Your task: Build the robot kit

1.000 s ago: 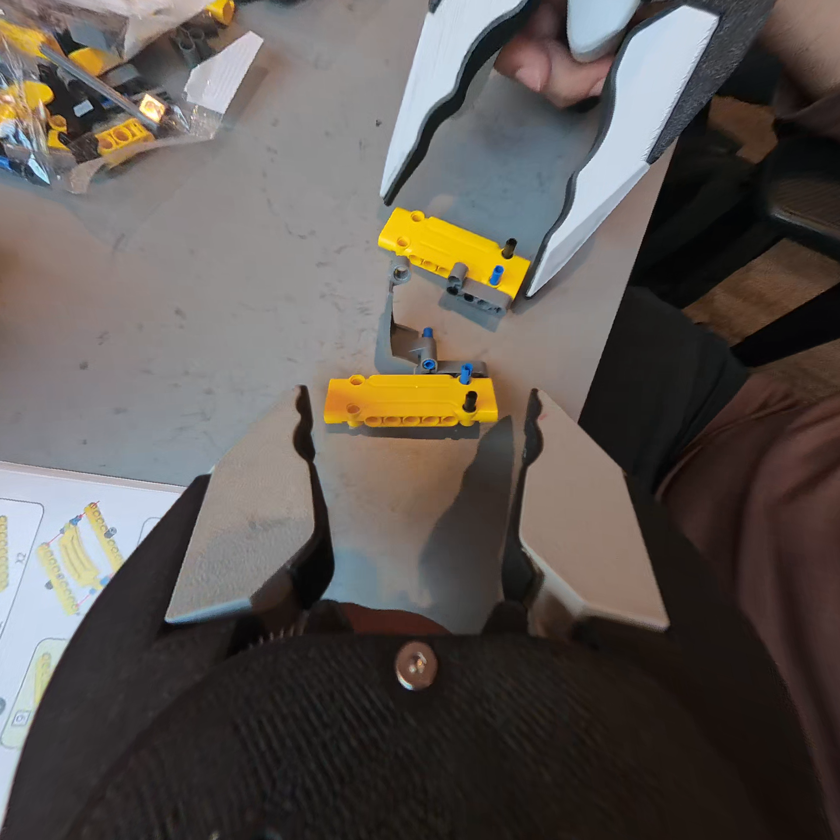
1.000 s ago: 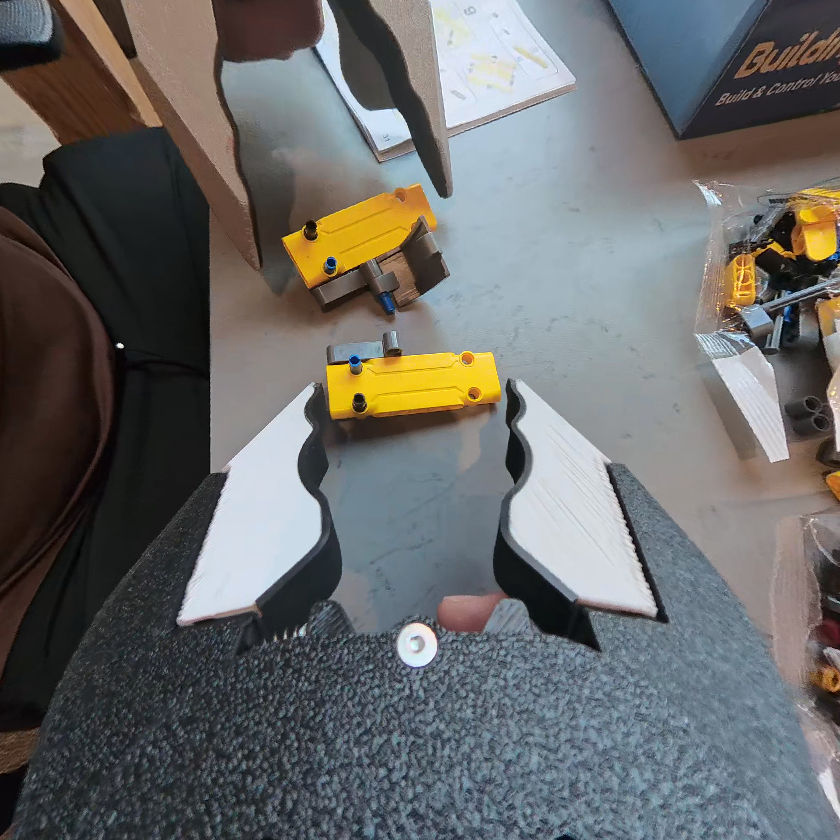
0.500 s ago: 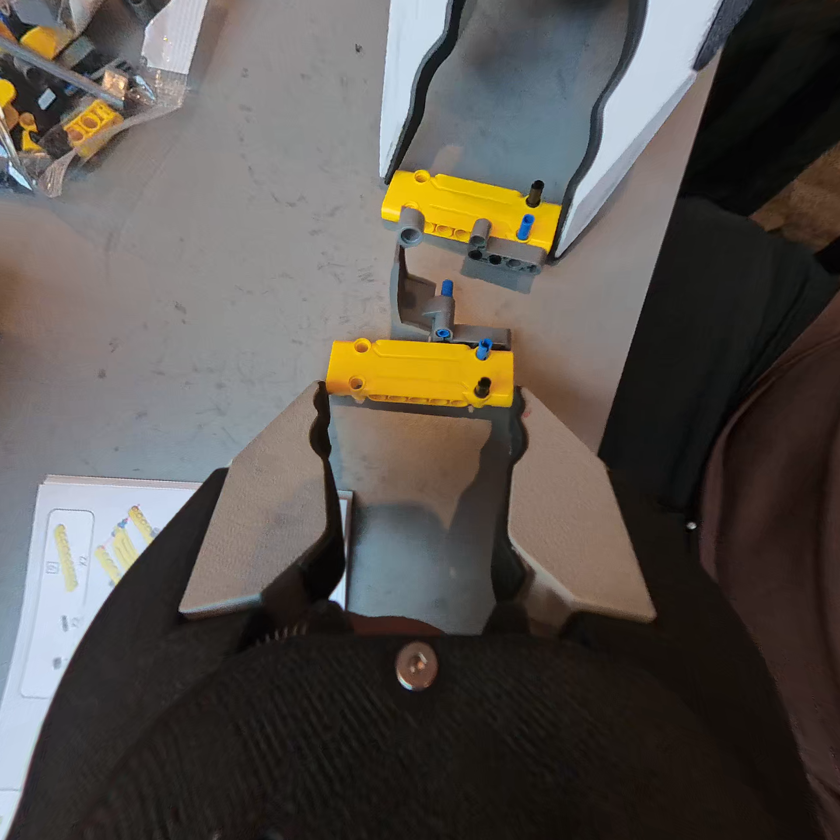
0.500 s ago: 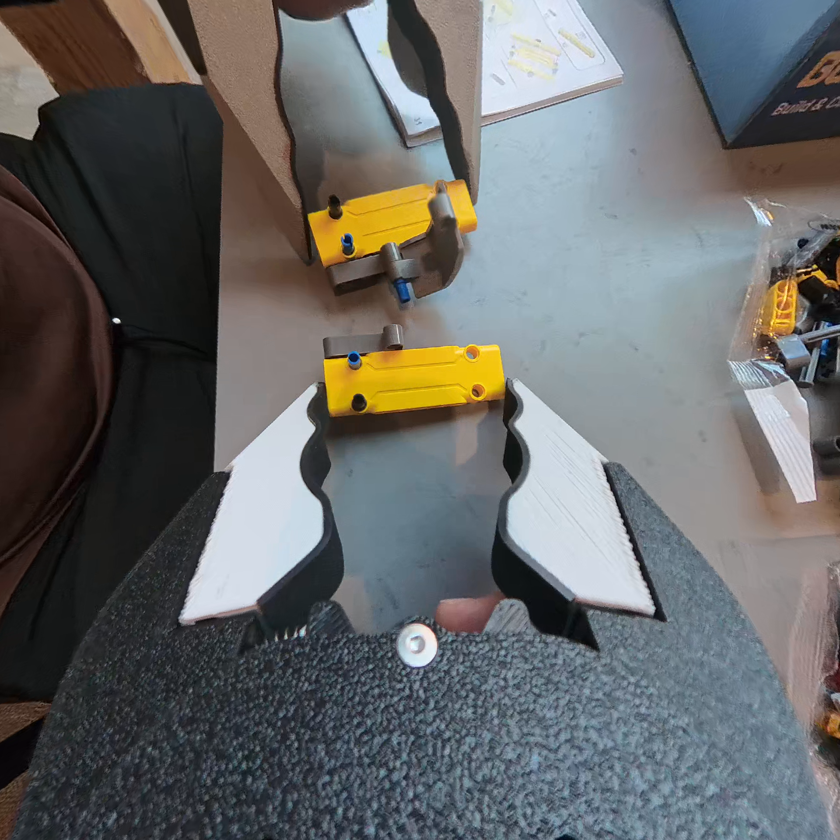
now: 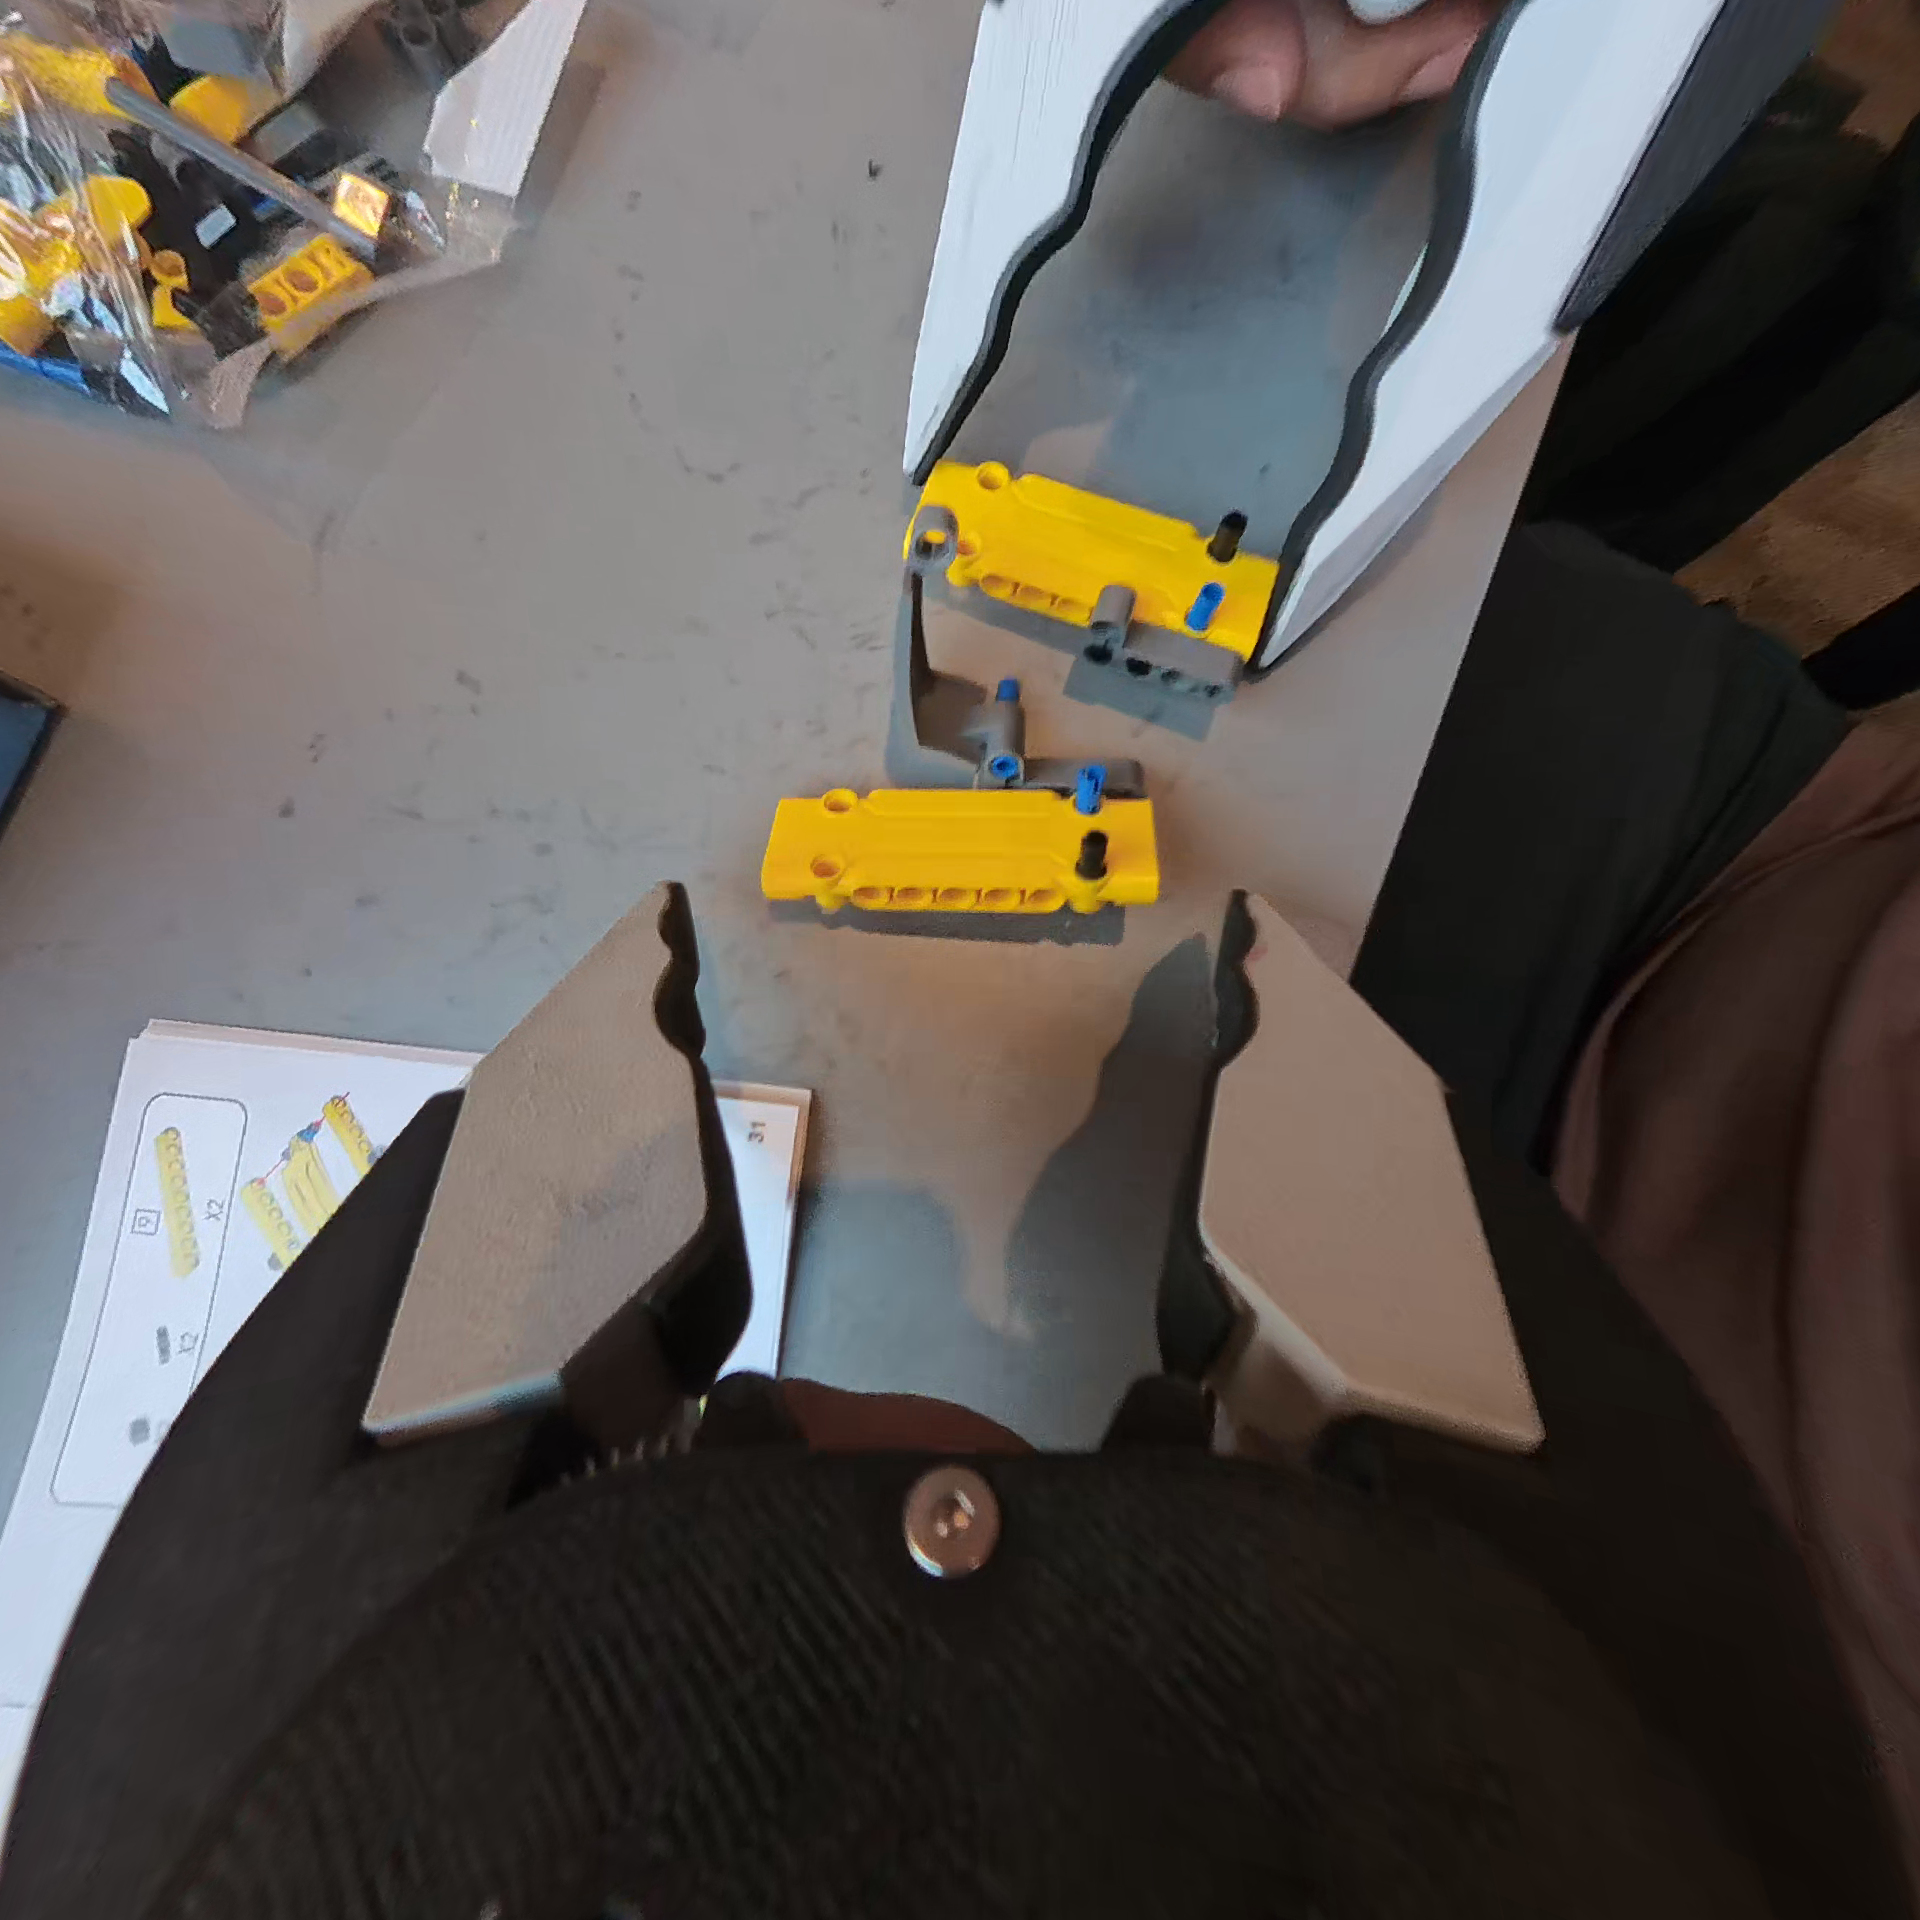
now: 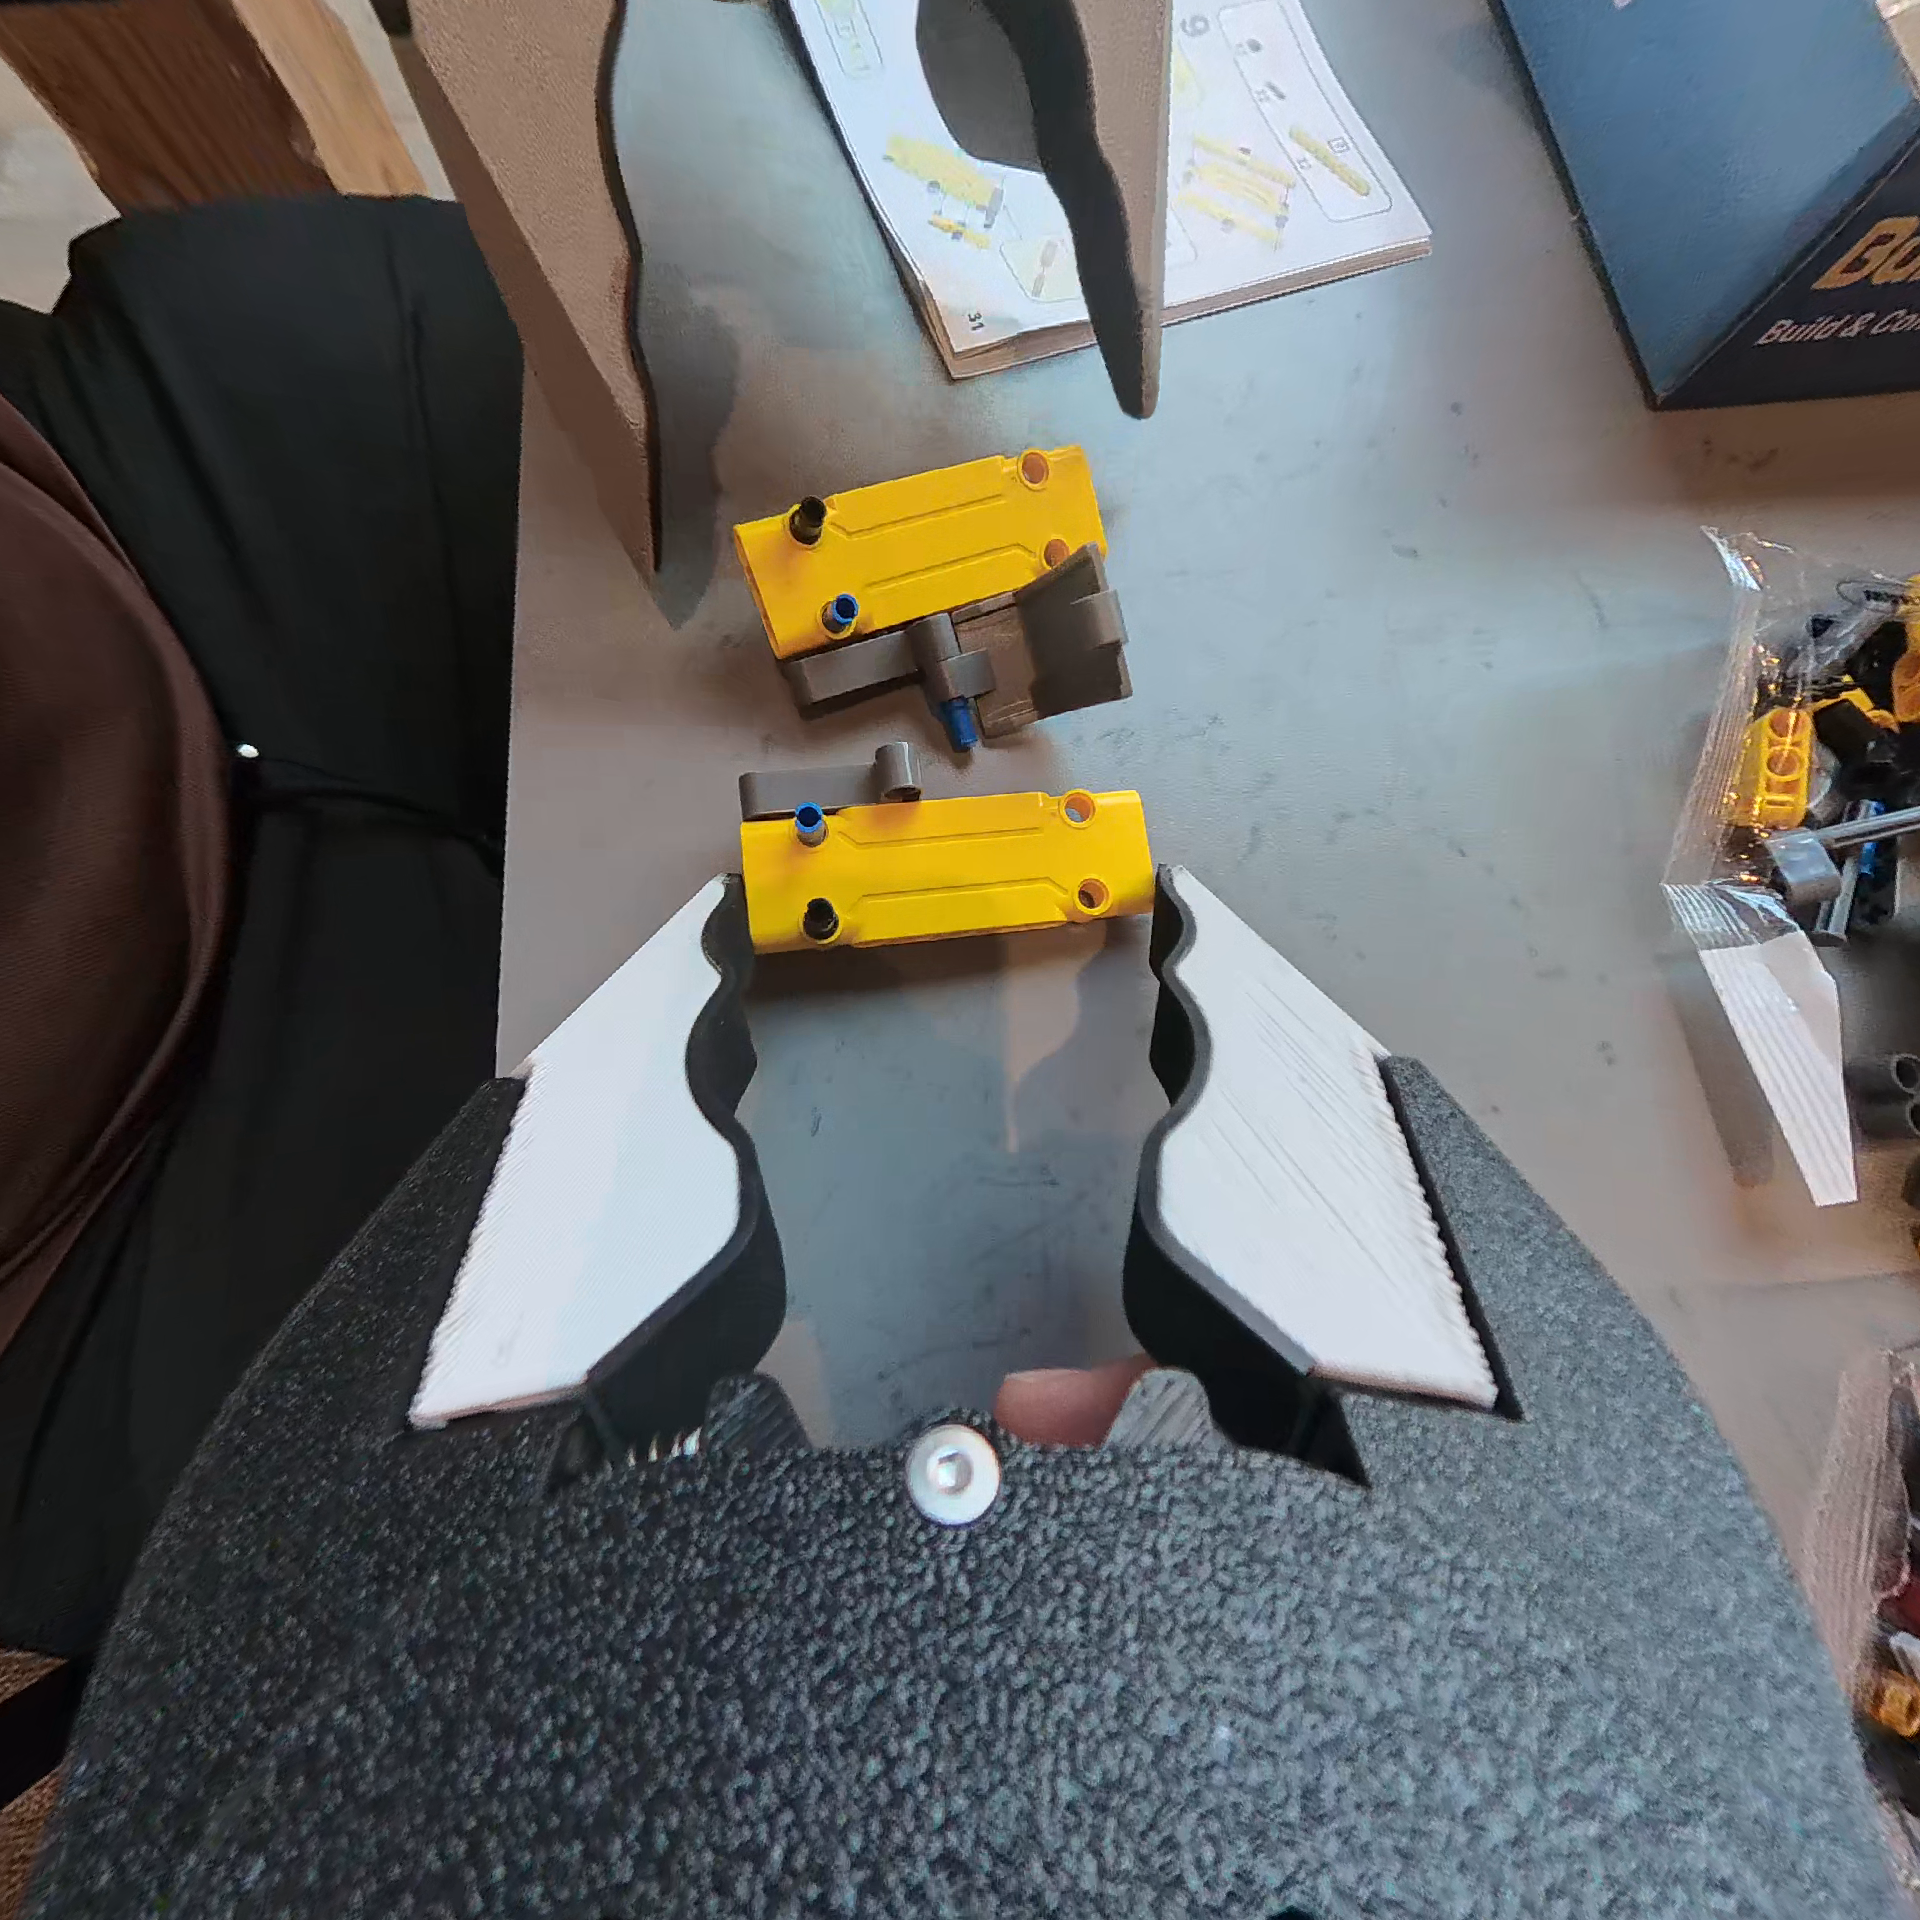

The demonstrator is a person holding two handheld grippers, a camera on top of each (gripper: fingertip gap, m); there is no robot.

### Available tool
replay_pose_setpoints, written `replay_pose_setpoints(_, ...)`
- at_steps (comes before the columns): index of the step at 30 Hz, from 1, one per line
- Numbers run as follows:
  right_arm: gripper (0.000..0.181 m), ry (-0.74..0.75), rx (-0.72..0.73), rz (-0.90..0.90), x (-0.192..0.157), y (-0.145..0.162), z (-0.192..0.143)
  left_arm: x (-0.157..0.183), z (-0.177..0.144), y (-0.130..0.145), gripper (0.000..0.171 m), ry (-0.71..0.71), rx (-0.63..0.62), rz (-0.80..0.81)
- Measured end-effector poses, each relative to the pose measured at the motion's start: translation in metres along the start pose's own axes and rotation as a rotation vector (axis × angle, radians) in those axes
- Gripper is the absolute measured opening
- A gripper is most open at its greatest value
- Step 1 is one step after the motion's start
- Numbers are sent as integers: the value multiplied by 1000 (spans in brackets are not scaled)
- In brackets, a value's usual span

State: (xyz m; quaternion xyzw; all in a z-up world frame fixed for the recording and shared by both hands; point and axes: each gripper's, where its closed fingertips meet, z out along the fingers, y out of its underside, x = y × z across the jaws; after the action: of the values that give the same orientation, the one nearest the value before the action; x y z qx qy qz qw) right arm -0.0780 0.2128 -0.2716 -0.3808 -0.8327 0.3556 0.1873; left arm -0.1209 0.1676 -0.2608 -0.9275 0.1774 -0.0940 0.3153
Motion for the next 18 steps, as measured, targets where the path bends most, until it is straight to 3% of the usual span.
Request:
replay_pose_setpoints(5,77,2,0,-2,0,0,0,-1,7,-7,95,-59,-68,-30)
replay_pose_setpoints(8,77,2,1,-3,-1,0,0,0,13,-2,78,-72,-125,4)
replay_pose_setpoints(10,77,3,2,-4,-1,0,0,0,15,4,77,-66,-165,21)
replay_pose_setpoints(18,77,-7,0,7,-1,0,1,3,16,2,77,-12,-31,78)
